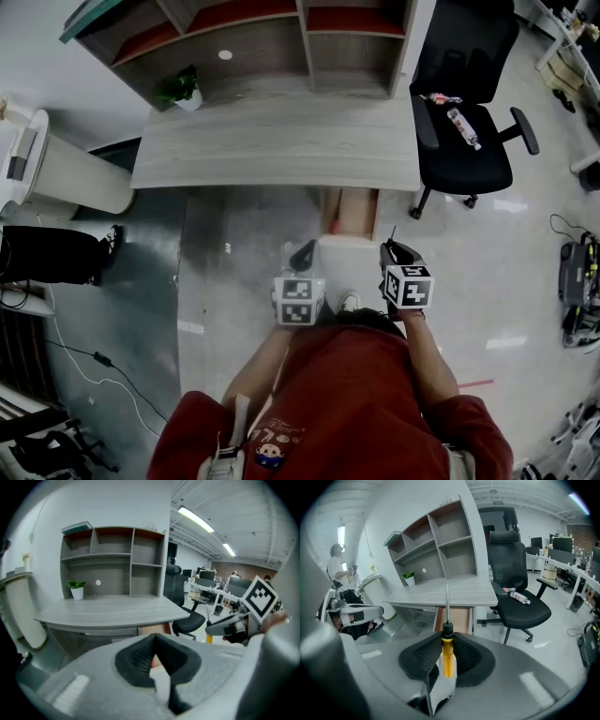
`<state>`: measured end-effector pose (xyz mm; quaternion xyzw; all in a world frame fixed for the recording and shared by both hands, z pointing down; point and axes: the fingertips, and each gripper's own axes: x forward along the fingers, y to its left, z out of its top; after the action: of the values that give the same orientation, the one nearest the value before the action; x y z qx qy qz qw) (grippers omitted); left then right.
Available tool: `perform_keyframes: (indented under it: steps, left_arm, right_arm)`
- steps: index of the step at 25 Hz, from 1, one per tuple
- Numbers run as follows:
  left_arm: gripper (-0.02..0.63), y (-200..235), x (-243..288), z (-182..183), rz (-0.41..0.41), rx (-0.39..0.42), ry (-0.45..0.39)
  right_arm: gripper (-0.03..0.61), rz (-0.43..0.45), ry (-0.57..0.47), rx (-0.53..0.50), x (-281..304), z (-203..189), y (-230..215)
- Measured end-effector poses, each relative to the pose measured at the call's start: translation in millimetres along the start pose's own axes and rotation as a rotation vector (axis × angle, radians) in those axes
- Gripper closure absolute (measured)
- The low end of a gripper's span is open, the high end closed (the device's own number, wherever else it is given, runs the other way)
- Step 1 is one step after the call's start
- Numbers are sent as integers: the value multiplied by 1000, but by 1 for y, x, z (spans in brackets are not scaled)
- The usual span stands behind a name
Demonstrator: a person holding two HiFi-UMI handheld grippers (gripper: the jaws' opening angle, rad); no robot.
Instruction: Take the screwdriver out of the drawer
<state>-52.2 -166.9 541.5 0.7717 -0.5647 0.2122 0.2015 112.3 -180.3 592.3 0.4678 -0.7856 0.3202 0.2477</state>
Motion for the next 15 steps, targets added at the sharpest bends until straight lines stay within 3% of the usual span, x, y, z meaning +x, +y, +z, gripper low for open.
perform_keyframes:
  steps: [15]
  left_arm:
    - [617, -1, 0, -3, -6, 1, 3]
  right_arm:
    - [506, 9, -3, -24, 2, -1, 4]
